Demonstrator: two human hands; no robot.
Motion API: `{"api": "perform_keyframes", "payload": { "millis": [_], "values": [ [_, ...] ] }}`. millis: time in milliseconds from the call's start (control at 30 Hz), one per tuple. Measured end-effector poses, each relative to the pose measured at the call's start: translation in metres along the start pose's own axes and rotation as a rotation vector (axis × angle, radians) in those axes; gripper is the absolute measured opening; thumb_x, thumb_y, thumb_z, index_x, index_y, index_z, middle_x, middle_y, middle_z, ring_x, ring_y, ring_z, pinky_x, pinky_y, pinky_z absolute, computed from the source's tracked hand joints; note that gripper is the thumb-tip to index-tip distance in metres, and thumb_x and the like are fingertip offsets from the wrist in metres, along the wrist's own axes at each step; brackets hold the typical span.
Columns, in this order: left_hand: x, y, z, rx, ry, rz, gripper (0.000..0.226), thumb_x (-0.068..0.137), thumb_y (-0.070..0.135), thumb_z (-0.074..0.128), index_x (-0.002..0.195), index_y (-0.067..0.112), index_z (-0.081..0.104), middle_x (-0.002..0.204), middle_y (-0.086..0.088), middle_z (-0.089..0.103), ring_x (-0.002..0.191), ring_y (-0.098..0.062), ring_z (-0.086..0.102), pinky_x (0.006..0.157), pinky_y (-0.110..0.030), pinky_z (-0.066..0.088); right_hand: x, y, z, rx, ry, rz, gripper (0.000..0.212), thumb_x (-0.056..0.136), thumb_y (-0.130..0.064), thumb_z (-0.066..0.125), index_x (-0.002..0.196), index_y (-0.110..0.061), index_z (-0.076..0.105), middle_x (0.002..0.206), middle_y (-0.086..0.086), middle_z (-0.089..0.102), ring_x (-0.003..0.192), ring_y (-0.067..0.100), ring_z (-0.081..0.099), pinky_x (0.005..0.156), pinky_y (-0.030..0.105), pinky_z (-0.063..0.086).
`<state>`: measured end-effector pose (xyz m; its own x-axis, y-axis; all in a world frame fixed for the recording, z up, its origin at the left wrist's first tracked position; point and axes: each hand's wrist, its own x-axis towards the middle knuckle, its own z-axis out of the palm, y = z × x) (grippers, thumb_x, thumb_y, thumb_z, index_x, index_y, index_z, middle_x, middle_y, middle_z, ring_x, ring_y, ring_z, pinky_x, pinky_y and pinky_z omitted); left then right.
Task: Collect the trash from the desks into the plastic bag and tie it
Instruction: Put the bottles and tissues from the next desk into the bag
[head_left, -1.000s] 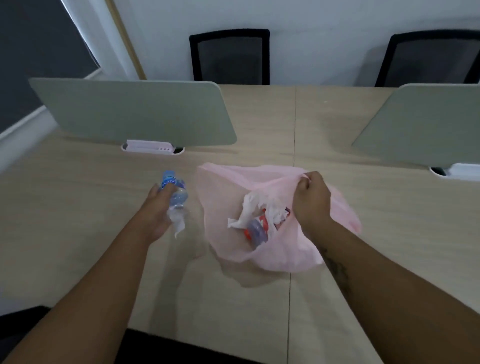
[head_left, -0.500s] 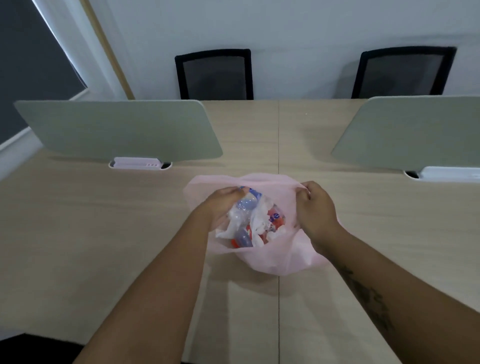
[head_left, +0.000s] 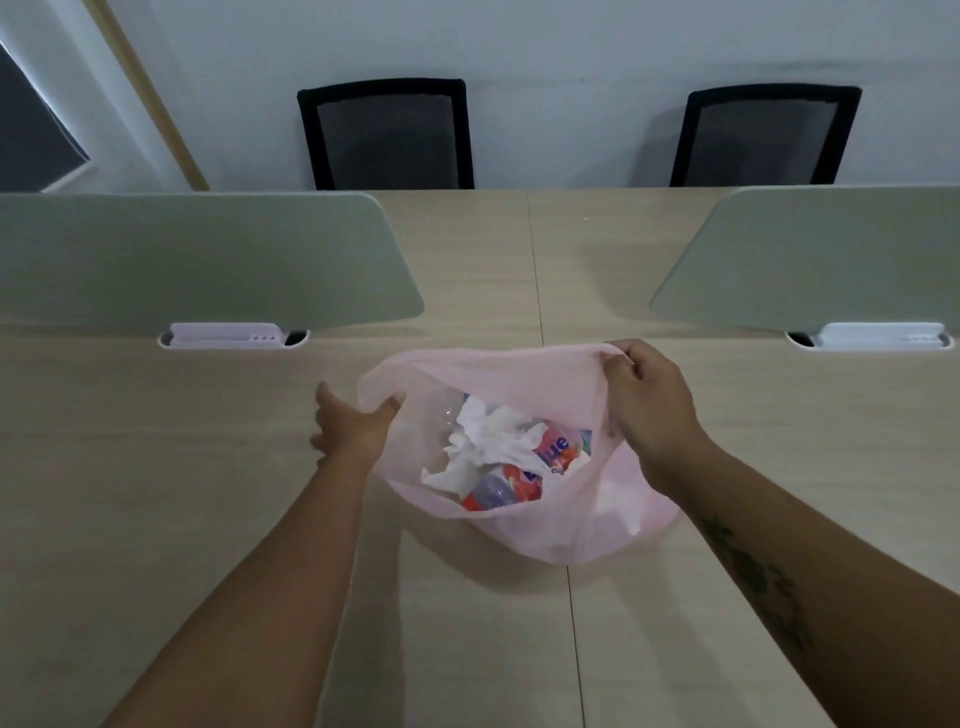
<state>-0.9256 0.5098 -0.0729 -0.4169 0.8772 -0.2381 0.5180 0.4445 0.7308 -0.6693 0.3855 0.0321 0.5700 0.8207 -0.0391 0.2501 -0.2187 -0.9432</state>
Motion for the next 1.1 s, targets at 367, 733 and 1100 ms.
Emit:
{"api": "perform_keyframes", "payload": {
  "millis": [367, 733, 1100],
  "values": [
    [0.015, 0.048, -0.037, 0.113, -0.322, 0.177, 0.086, 0.077, 0.05, 0.074, 0.145, 0.016, 0.033, 0.142, -0.012, 0.042, 0.127, -0.033, 0.048, 0.103, -0.046, 0.044, 0.01, -0.058, -0.003, 0.022, 0.065, -0.054, 0.027, 0.099, -0.021, 0.038, 0.087, -0.019, 0.062, 0.077, -0.002, 0.056, 0.065, 0.015, 0.048, 0.06, 0.03, 0.042],
    [0.018, 0.011, 0.006, 0.18, -0.132, 0.357, 0.021, 0.099, 0.022, 0.044, 0.101, 0.006, 0.056, 0.115, -0.022, 0.061, 0.106, -0.043, 0.058, 0.084, -0.041, 0.047, 0.004, -0.062, -0.027, -0.045, -0.086, -0.082, 0.028, 0.099, -0.025, 0.042, 0.09, -0.023, 0.068, 0.087, 0.004, 0.068, 0.074, 0.022, 0.059, 0.061, 0.032, 0.049],
    [0.004, 0.165, -0.117, -0.045, 0.144, 0.695, 0.022, 0.104, 0.03, 0.034, 0.091, 0.016, 0.045, 0.091, -0.007, 0.052, 0.081, -0.025, 0.048, 0.069, -0.031, 0.032, 0.047, -0.096, -0.047, -0.565, 0.214, -0.422, 0.027, 0.101, -0.022, 0.034, 0.101, -0.011, 0.058, 0.093, 0.014, 0.06, 0.085, 0.036, 0.056, 0.074, 0.041, 0.048]
  ]
}}
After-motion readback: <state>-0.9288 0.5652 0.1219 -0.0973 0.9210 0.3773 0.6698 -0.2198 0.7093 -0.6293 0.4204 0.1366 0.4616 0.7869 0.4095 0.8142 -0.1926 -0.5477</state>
